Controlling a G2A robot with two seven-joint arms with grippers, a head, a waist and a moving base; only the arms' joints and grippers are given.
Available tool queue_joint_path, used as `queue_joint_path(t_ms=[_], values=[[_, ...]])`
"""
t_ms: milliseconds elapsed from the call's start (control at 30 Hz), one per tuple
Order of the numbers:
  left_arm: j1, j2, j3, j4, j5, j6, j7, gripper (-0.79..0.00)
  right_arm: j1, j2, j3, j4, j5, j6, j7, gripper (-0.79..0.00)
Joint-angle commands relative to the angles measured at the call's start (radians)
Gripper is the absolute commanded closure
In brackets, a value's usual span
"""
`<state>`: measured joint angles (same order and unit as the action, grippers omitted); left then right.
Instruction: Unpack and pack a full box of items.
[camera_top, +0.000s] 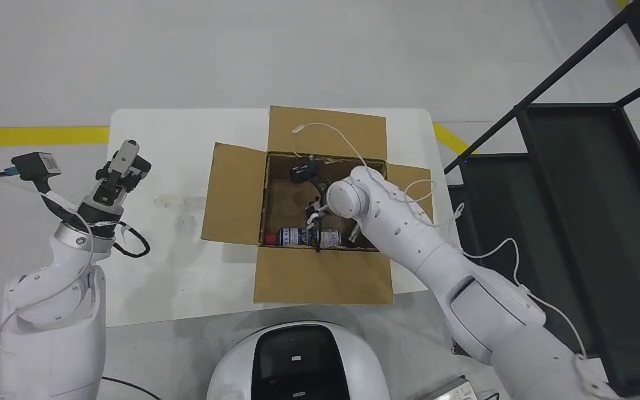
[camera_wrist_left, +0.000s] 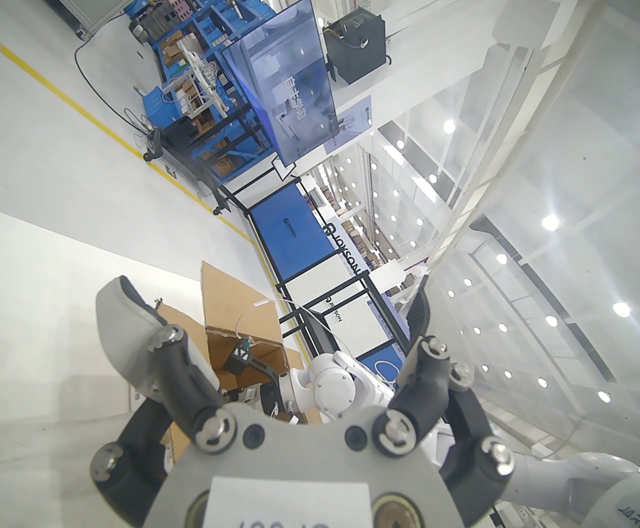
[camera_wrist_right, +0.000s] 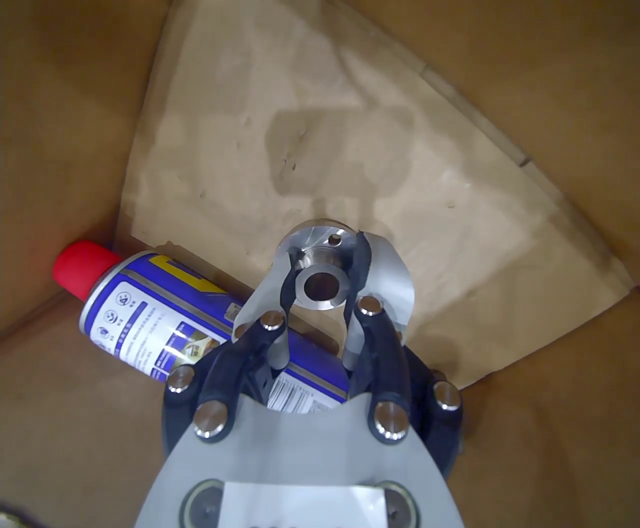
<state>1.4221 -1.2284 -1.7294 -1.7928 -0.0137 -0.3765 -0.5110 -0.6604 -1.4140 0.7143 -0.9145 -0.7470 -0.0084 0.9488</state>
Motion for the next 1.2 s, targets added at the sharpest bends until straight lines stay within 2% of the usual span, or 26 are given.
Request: queue_joint_path(t_ms=[0, 167, 400, 633, 733, 933, 1167], values=[[0.000, 0.000, 0.000, 0.000, 0.000, 0.000, 0.000, -0.785, -0.013, 0.013, 0.024, -0.041, -0.010, -0.009, 0.013, 0.000], [0.000, 0.000, 0.000, 0.000, 0.000, 0.000, 0.000, -0.785, -0.071, 0.053, 0.105, -0.173, -0.028, -0.028, 0.046, 0.000], [0.004, 0.001, 0.010, 0.013, 0.008, 0.027, -0.001, -0.785, -0.192, 0.113, 0.235, -0.442, -0.062, -0.108, 0.122, 0.000], [-0.034, 0.014, 0.020, 0.122, 0.030, 0.111, -0.119, -0.785, -0.326, 0.167, 0.392, -0.701, -0.076, -0.177, 0.197, 0.000], [-0.066, 0.021, 0.035, 0.191, 0.008, 0.135, -0.208, -0.785, -0.379, 0.185, 0.463, -0.792, -0.066, -0.198, 0.215, 0.000], [-0.169, 0.032, 0.082, 0.348, -0.064, 0.161, -0.422, -0.785, -0.454, 0.210, 0.568, -0.911, -0.067, -0.219, 0.240, 0.000], [-0.291, 0.039, 0.154, 0.492, -0.089, 0.158, -0.571, -0.785, -0.506, 0.229, 0.645, -0.988, -0.075, -0.214, 0.240, 0.000]])
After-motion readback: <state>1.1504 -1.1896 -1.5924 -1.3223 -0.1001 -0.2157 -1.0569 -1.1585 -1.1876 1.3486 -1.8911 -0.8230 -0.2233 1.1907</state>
